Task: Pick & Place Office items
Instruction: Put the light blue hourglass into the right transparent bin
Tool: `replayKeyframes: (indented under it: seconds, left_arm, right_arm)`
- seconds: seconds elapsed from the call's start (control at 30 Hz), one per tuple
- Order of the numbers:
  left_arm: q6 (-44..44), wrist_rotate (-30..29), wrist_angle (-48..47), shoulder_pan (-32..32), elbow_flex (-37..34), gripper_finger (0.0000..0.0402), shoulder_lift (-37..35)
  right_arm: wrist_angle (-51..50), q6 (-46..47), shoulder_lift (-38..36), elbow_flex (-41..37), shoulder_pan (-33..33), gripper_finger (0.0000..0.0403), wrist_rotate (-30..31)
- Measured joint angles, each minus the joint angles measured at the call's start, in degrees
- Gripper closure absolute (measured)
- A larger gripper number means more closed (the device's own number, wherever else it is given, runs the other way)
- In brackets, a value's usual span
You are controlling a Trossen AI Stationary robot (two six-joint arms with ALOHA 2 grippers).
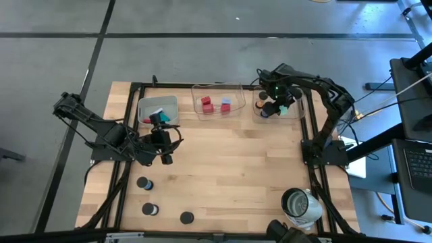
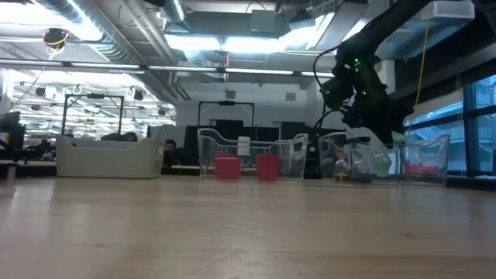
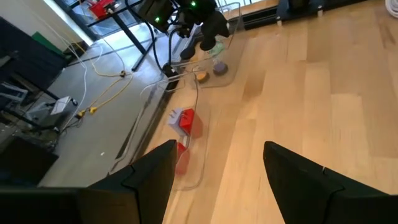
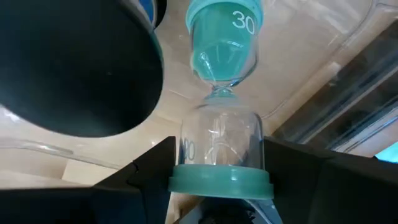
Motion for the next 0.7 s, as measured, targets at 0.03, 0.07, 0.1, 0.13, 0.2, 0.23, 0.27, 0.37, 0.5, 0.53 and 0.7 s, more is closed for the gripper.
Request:
replayKeyframes:
  seconds: [0.03, 0.07, 0.1, 0.13, 0.2, 0.23, 0.27, 0.37, 0.5, 0.53, 0.7]
  left_arm:
    - [0.0, 0.0, -0.1, 0.0, 0.0, 0.0165, 0.0]
    - [0.0, 0.0, -0.1, 0.0, 0.0, 0.0165, 0.0]
    - [0.0, 0.0, -0.2, 0.0, 0.0, 0.0165, 0.0]
    - [0.0, 0.0, -0.2, 0.0, 0.0, 0.0165, 0.0]
    - [0.0, 0.0, -0.2, 0.0, 0.0, 0.0165, 0.0]
    - [0.0, 0.0, -0.2, 0.0, 0.0, 0.0165, 0.0]
    - [0.0, 0.0, -0.2, 0.0, 0.0, 0.0165, 0.0]
    - [0.0, 0.0, -0.2, 0.0, 0.0, 0.0165, 0.0]
    - [0.0, 0.0, -0.6, 0.0, 0.0, 0.0165, 0.0]
    - [0.0, 0.1, -0.6, 0.0, 0.0, 0.0165, 0.0]
    - [0.0, 0.1, -0.6, 0.0, 0.0, 0.0165, 0.0]
  right_arm:
    - [-0.1, -0.1, 0.0, 0.0, -0.3, 0.0196, 0.0]
    - [-0.2, -0.2, 0.0, 0.0, -0.5, 0.0196, 0.1]
    - [-0.1, -0.2, 0.0, 0.0, -0.7, 0.0196, 0.2]
    - [0.0, -0.2, 0.0, 0.0, -0.8, 0.0196, 0.2]
    - [-0.1, -0.2, 0.0, 0.0, -1.0, 0.0196, 0.2]
    - [0.0, 0.0, 0.0, 0.0, -1.0, 0.0196, 0.1]
    - [0.0, 0.0, 0.0, 0.0, -1.0, 0.0196, -0.1]
    - [0.4, 0.0, 0.0, 0.0, -1.0, 0.0196, -2.4]
    - [0.8, 0.0, 0.0, 0.0, -0.9, 0.0196, -3.0]
    - [1.0, 0.0, 0.0, 0.0, -1.0, 0.0196, -2.8]
    - [2.7, 0.0, 0.0, 0.0, -1.0, 0.0196, -2.6]
